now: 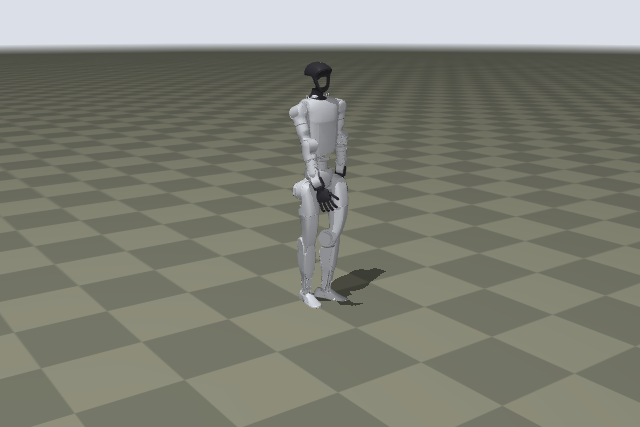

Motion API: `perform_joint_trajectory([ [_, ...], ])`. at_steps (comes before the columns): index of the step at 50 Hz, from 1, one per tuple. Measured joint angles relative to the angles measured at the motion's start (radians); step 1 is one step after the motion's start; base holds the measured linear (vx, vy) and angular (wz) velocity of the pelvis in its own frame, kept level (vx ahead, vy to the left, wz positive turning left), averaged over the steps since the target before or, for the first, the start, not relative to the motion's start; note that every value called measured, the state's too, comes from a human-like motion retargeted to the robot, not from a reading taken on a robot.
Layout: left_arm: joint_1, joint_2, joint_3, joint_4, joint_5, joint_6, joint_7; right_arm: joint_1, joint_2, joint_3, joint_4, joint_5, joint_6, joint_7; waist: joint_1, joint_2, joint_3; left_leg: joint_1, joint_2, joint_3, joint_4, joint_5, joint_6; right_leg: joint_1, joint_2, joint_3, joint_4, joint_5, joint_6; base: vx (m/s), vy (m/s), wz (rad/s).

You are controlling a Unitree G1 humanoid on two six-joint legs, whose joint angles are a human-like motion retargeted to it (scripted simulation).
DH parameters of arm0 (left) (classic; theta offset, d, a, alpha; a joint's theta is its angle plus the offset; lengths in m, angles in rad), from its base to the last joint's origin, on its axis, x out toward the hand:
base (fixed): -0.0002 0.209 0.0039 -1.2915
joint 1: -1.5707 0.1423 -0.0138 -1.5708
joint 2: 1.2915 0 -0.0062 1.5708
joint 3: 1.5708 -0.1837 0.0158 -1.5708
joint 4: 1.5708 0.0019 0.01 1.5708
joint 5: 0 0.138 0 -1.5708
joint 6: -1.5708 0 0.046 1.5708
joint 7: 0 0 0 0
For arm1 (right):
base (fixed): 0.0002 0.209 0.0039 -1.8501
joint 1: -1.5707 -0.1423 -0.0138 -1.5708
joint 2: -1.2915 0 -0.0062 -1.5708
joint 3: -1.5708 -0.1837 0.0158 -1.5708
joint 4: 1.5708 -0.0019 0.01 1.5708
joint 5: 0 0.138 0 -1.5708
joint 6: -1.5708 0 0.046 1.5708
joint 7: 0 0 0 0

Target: Upper body actions

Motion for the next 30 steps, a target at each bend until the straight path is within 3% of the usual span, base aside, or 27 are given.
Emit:
perform_joint_trajectory([
  [2,-0.006,0.01,-0.038,-0.01,0.003,-0.006,-0.002,0.011,-0.014,0.007,0.001,0.006,-0.002,-0.007,0.019,-0.016,0.021,-0.012,-0.017,-0.081,0.027,-0.009,0.011,0.009,-0.018,-0.006,-0.002,0.012,0.001,0.06,0.1,-0.33],
  [7,-0.003,0.031,-0.053,-0.01,0.032,0.003,0.007,0.036,-0.013,0.011,0.006,-0.014,0.007,-0.018,0.074,-0.041,0.052,0.017,-0.029,-0.027,0.027,-0.028,0.029,0.014,-0.033,0.024,0.001,0.033,0.002,0.02,0.11,-0.57],
  [15,0.019,0.038,-0.048,0.06,0.026,0.025,-0.004,0.102,-0.02,0.027,-0.017,0.005,-0.007,0.01,0.054,-0.058,0.047,0.028,-0.054,-0.009,0.028,-0.046,0.053,0.018,-0.049,0.045,-0.004,0.048,0.027,0.05,0.1,-0.09],
  [23,-0.043,0.034,-0.194,0.132,0.045,0.039,0.008,0.246,-0.072,-0.002,-0.078,-0.015,-0.028,0.022,0.071,-0.045,0.056,0.051,-0.072,0.0,0.042,-0.076,0.079,-0.024,-0.08,0.058,0.13,0.035,0.057,0.06,0.17,-0.17],
  [25,-0.076,0.025,-0.248,0.132,0.013,0.044,0.028,0.293,-0.086,-0.009,-0.085,-0.021,-0.032,0.015,0.056,-0.034,0.065,0.055,-0.062,-0.006,0.05,-0.081,0.084,-0.05,-0.087,0.028,0.22,0.09,0.057,0.01,0.17,0.02],
  [28,-0.171,0.001,-0.286,0.132,-0.042,0.027,0.067,0.352,-0.112,-0.03,-0.077,-0.033,-0.029,-0.003,0.042,0.005,0.103,0.062,-0.018,-0.003,0.066,-0.086,0.089,-0.162,-0.118,0.022,0.479,0.308,0.081,-0.09,0.15,-0.14],
  [30,-0.235,-0.018,-0.286,0.106,-0.065,0.003,0.076,0.391,-0.133,-0.036,-0.063,-0.039,-0.026,-0.023,0.022,0.033,0.136,0.068,0.015,-0.001,0.079,-0.087,0.09,-0.276,-0.111,0.064,0.677,0.431,0.032,-0.11,0.19,-0.07],
])
